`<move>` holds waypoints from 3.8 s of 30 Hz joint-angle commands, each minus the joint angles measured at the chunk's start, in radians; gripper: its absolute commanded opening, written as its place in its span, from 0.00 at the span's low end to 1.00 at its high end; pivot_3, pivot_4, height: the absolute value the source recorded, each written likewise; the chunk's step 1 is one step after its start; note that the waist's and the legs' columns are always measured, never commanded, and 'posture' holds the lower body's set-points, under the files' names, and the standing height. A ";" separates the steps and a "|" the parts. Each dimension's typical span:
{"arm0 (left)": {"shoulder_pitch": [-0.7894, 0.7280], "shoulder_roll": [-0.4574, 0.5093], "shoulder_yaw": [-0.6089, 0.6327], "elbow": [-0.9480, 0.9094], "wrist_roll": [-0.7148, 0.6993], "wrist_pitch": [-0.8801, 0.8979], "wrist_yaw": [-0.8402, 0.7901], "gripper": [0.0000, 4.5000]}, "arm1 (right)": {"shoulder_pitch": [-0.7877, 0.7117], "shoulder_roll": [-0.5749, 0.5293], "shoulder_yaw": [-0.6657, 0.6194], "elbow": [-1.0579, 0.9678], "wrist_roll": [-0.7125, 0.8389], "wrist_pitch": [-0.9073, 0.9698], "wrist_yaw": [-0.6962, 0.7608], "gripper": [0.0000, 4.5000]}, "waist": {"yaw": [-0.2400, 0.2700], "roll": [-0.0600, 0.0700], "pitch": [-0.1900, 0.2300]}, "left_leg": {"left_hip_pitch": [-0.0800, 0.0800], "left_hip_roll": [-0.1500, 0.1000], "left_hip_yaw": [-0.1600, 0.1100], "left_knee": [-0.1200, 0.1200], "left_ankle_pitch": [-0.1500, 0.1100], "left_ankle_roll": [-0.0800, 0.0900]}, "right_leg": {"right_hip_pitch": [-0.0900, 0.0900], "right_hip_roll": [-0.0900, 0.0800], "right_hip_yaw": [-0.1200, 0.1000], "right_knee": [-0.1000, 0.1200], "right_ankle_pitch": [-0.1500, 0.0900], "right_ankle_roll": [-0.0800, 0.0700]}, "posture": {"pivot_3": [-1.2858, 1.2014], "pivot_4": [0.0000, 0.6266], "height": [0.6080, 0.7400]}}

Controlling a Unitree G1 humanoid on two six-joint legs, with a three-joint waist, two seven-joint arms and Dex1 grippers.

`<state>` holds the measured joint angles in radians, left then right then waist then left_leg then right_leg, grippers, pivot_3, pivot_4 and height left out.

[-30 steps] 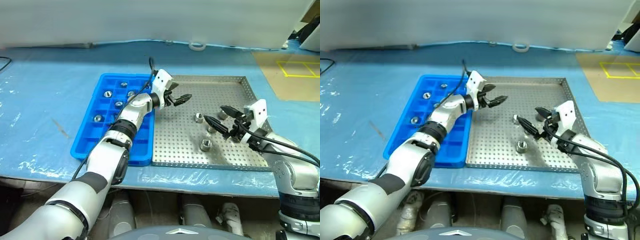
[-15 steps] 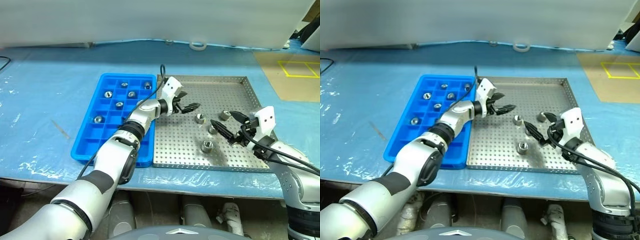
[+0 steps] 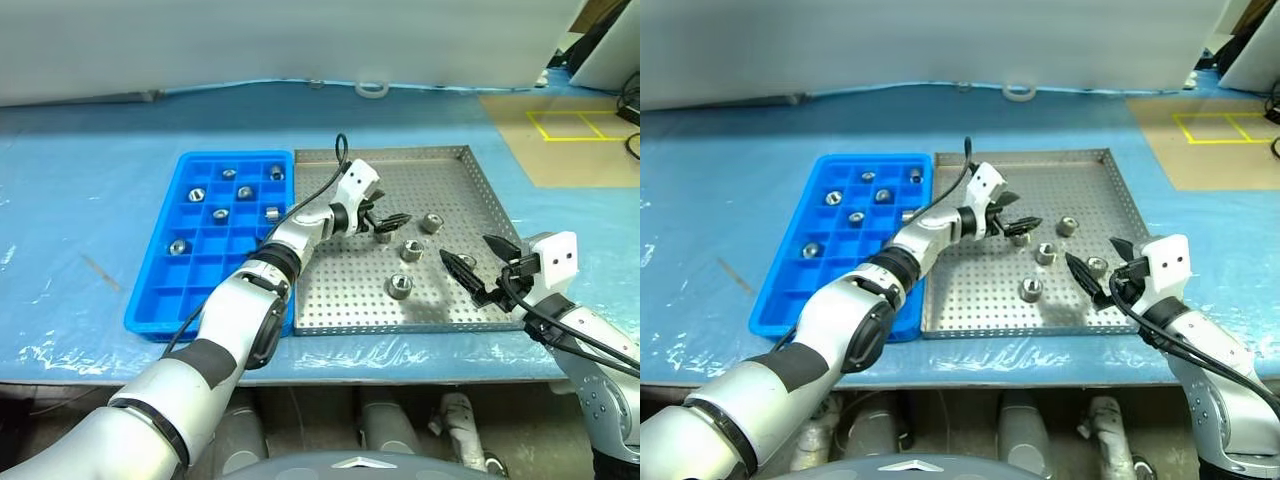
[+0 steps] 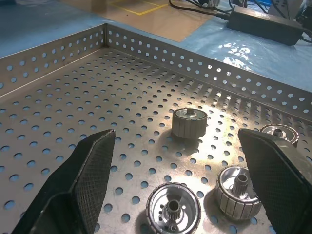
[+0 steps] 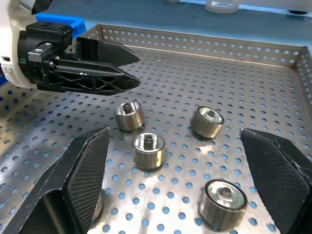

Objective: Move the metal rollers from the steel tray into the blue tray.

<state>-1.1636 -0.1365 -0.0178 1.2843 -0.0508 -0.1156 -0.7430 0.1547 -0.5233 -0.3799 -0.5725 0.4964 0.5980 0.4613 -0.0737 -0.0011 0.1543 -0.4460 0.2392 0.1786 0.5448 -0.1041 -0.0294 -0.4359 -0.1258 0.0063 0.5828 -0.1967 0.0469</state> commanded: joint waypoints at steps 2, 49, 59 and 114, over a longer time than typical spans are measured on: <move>-0.027 -0.013 0.009 0.001 0.024 -0.029 0.059 0.95 | 0.022 -0.004 -0.047 -0.060 0.017 -0.016 -0.014 1.00 | -0.012 0.000 0.000 | 0.000 0.000 0.000 0.000 0.000 0.000 | 0.000 0.000 0.000 -0.001 0.000 0.000 | 0.23 0.24 1.00; 0.059 -0.038 0.154 -0.211 -0.103 -0.025 0.126 0.38 | -0.286 -0.028 0.135 0.175 0.030 -0.029 0.129 1.00 | -0.028 0.000 0.000 | -0.003 0.000 0.000 0.002 -0.002 0.003 | 0.001 -0.001 -0.002 -0.003 0.005 -0.008 | 0.37 0.24 1.00; 0.395 0.022 0.071 -0.898 -0.167 0.153 0.184 0.38 | -0.683 0.048 0.348 0.597 -0.022 -0.132 0.375 1.00 | 0.123 0.001 -0.001 | 0.000 0.002 0.000 0.002 0.000 0.006 | 0.000 0.000 -0.003 0.005 0.005 -0.010 | 0.54 0.24 1.00; 0.968 0.348 -0.003 -1.525 -0.172 0.411 0.334 0.99 | -0.897 0.207 0.437 0.986 -0.229 -0.313 0.651 1.00 | 0.402 0.003 0.000 | 0.005 0.002 -0.011 0.000 0.006 -0.010 | -0.002 0.002 -0.004 0.024 0.001 -0.004 | 0.61 0.24 1.00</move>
<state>-0.1615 0.2117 0.0008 -0.2548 -0.2010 0.3143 -0.3695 -0.7617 -0.2906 0.1004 0.4942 0.2387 0.2624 1.1391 0.3283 0.0019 0.1547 -0.4413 0.2408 0.1674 0.5445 -0.0980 -0.0401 -0.4364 -0.1239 0.0019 0.6070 -0.1958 0.0433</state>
